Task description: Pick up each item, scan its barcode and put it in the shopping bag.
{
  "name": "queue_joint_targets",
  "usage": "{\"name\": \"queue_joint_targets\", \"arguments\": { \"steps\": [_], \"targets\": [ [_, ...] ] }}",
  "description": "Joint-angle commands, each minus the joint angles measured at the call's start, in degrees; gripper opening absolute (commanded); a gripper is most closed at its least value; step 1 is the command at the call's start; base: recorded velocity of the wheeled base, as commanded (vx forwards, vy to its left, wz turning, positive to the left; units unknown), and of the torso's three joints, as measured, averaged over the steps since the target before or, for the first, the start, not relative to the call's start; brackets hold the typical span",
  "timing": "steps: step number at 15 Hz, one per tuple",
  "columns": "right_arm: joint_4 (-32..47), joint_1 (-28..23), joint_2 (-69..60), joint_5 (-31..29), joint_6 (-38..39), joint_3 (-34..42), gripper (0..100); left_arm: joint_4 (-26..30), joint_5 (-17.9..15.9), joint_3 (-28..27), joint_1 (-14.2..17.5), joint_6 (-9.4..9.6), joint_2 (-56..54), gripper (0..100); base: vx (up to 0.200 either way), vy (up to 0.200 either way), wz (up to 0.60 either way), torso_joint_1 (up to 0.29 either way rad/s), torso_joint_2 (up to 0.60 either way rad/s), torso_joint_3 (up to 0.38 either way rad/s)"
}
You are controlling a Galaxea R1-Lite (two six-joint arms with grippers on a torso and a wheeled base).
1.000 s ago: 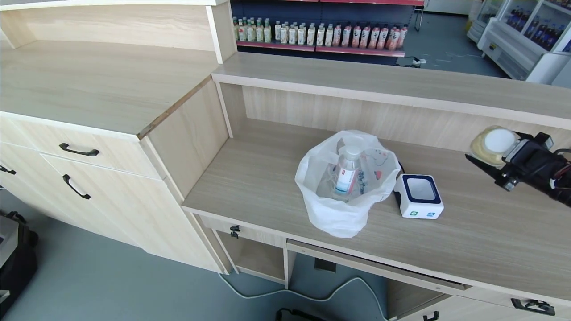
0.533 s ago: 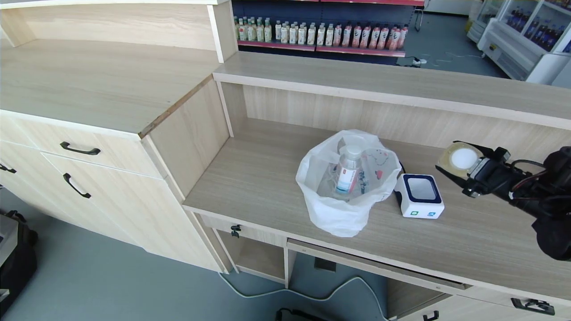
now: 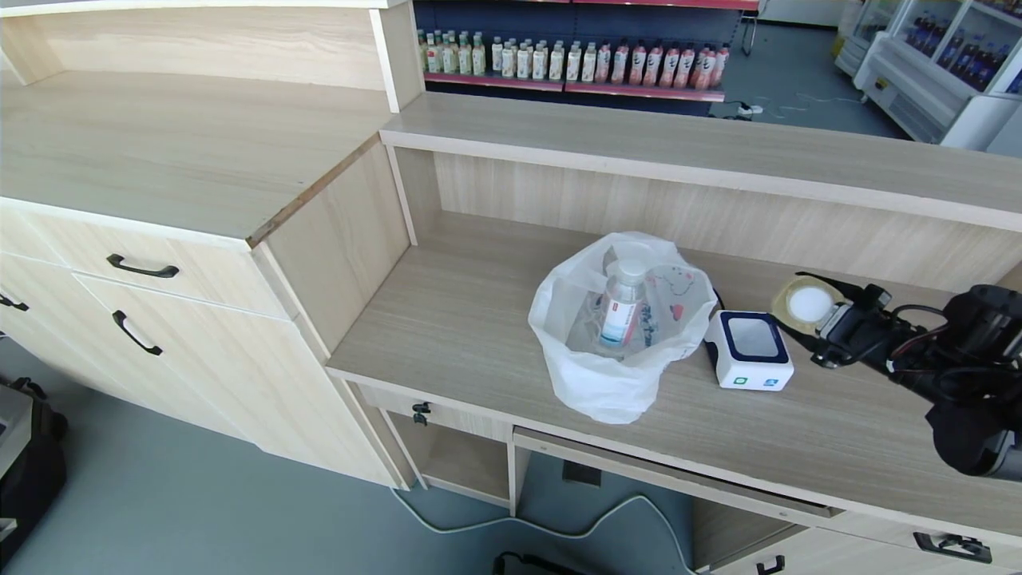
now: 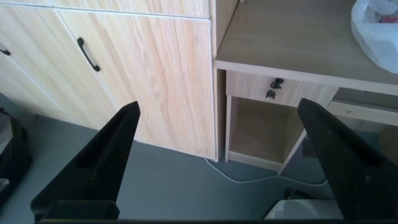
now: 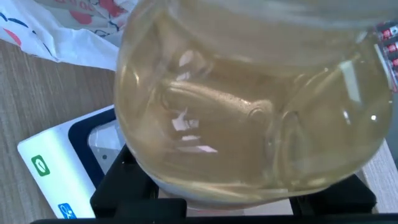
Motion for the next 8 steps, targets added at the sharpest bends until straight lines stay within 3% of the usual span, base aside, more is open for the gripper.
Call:
{"name": "queue_joint_targets", "arguments": {
  "steps": [1, 8],
  "targets": [
    [-0.61, 0.03, 1.85, 0.01, 0.11, -0.95, 0, -0.04, 0.02, 0.00, 0.00, 0.06, -0.02, 100, 0.000, 0.000, 0.00, 0.000, 0.00, 0.000],
    [-0.78, 1.26, 5.11, 0.09, 0.38, -4.11, 0, -0.04, 0.02, 0.00, 0.00, 0.06, -0.02, 100, 0.000, 0.000, 0.00, 0.000, 0.00, 0.000]
  ]
}}
